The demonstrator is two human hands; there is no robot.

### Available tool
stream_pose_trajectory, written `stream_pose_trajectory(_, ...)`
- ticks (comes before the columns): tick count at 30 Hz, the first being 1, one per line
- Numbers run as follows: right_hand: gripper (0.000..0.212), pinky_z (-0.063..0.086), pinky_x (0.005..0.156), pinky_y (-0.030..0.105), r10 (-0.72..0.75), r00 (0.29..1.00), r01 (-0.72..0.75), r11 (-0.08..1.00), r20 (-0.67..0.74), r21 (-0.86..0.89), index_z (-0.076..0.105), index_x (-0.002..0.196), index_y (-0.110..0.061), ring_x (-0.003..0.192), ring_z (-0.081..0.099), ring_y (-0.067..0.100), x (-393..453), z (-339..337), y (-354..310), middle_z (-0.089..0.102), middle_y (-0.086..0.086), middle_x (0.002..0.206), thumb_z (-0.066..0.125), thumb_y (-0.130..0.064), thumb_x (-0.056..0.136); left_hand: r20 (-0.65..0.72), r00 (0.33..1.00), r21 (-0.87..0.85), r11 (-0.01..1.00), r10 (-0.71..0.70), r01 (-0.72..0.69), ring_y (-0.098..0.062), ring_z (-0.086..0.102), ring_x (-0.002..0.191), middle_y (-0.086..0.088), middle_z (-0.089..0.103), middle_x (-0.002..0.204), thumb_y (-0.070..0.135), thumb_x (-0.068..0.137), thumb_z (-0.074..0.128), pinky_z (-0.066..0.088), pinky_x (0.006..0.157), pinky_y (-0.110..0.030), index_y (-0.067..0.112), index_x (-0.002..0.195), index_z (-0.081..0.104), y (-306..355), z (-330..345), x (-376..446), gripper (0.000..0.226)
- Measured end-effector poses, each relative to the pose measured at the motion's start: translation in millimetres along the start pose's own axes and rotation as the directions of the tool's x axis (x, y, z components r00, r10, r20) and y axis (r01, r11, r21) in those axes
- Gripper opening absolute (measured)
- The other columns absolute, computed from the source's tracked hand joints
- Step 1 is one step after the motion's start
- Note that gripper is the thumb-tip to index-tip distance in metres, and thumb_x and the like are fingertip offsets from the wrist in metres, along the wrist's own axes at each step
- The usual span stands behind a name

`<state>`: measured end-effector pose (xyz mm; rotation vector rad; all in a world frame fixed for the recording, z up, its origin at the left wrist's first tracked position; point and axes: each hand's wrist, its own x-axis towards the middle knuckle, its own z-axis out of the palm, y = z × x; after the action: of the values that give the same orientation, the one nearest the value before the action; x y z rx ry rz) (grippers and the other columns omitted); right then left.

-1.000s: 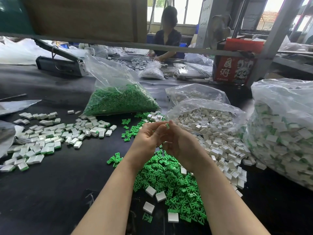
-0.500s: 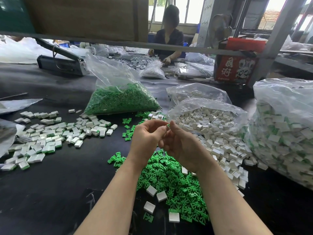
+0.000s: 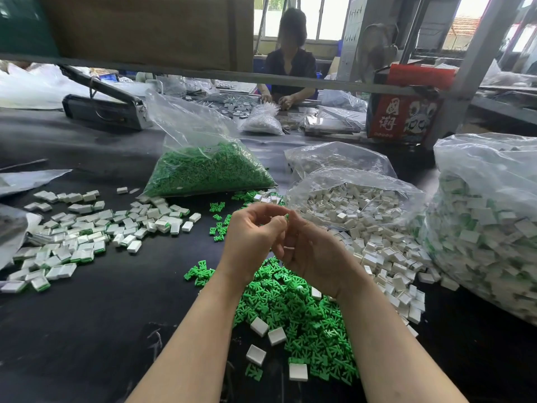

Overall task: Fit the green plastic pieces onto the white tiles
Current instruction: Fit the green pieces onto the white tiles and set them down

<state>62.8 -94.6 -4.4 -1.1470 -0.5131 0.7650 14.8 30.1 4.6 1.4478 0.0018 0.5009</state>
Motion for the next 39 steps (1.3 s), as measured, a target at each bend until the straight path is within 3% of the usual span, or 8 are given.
stream_pose_trajectory(3,0.079,0.025,0.061,0.027,-0.011,1.0,0.01,1.0,-0.021,-0.021,0.031,0.137,0.014,0.069,0.045,0.015,-3,3,-3,0.056,0.002,0.071,0.051,-0.048,0.091,-0.007,1.0,0.022,1.0,0.01,-0.01,-0.018,0.049,0.036,-0.005,0.057,0.051,0.009,0.074,0.06,0.042,0.041,-0.021,0.011,0.078,0.069,1,1,0,0.01)
stream_pose_trajectory(8,0.076,0.024,0.058,0.029,-0.045,0.997,0.037,0.993,-0.062,-0.115,0.038,0.135,0.013,0.069,0.043,0.019,-4,4,-4,0.056,0.006,0.073,0.051,-0.046,0.089,-0.013,1.0,-0.019,1.0,-0.016,0.016,-0.019,0.049,0.036,-0.006,0.058,0.051,0.007,0.07,0.06,0.041,0.04,-0.021,0.009,0.074,0.071,-1,1,1,0.013)
stream_pose_trajectory(11,0.054,0.025,0.057,0.029,-0.091,0.994,0.079,0.983,-0.068,-0.164,0.061,0.113,0.002,0.066,0.043,0.021,-3,3,-3,0.06,0.009,0.072,0.057,-0.046,0.088,-0.037,0.998,-0.078,0.996,-0.056,0.053,-0.014,0.052,0.039,-0.007,0.066,0.059,0.007,0.068,0.061,0.042,0.04,-0.02,0.007,0.075,0.073,-4,3,2,0.014)
stream_pose_trajectory(14,0.039,0.029,0.055,0.028,-0.152,0.984,0.129,0.966,-0.089,-0.223,0.065,0.095,-0.009,0.06,0.043,0.019,-2,4,-1,0.062,0.009,0.068,0.057,-0.046,0.089,-0.054,0.995,-0.115,0.991,-0.08,0.073,-0.013,0.056,0.042,-0.007,0.068,0.062,-0.001,0.074,0.063,0.043,0.04,-0.019,0.006,0.077,0.073,-5,4,3,0.013)
stream_pose_trajectory(19,0.042,0.038,0.05,0.021,-0.221,0.967,0.172,0.932,-0.126,-0.321,0.066,0.091,-0.006,0.055,0.049,0.017,-1,7,1,0.063,0.004,0.062,0.054,-0.047,0.091,-0.063,0.99,-0.146,0.982,-0.128,0.118,-0.021,0.053,0.039,-0.008,0.063,0.055,-0.01,0.085,0.055,0.04,0.036,-0.021,-0.005,0.087,0.069,-6,3,2,0.014)
stream_pose_trajectory(23,0.039,0.043,0.049,0.021,-0.28,0.949,0.211,0.906,-0.147,-0.366,0.07,0.073,-0.017,0.049,0.055,0.011,-2,9,2,0.062,-0.002,0.057,0.048,-0.035,0.099,-0.074,0.974,-0.226,0.955,-0.214,0.193,-0.02,0.051,0.042,-0.007,0.059,0.052,-0.01,0.088,0.053,0.042,0.035,-0.025,0.004,0.076,0.069,-3,6,2,0.024)
stream_pose_trajectory(34,0.061,0.034,0.04,0.019,-0.446,0.861,0.244,0.784,-0.245,-0.571,0.063,0.047,-0.034,0.038,0.044,0.006,-3,17,4,0.054,-0.006,0.041,0.045,-0.024,0.104,-0.041,0.939,-0.35,0.885,-0.342,0.307,-0.021,0.066,0.058,-0.01,0.069,0.067,-0.011,0.088,0.054,0.053,0.046,-0.028,0.004,0.071,0.067,-2,7,4,0.026)
stream_pose_trajectory(39,0.062,0.033,0.041,0.019,-0.438,0.861,0.229,0.787,-0.258,-0.573,0.062,0.045,-0.034,0.037,0.043,0.006,-3,17,5,0.053,-0.006,0.04,0.045,-0.023,0.104,-0.021,0.937,-0.346,0.882,-0.347,0.319,-0.02,0.065,0.056,-0.009,0.068,0.064,-0.01,0.089,0.052,0.052,0.044,-0.028,0.012,0.058,0.072,-3,7,3,0.042)
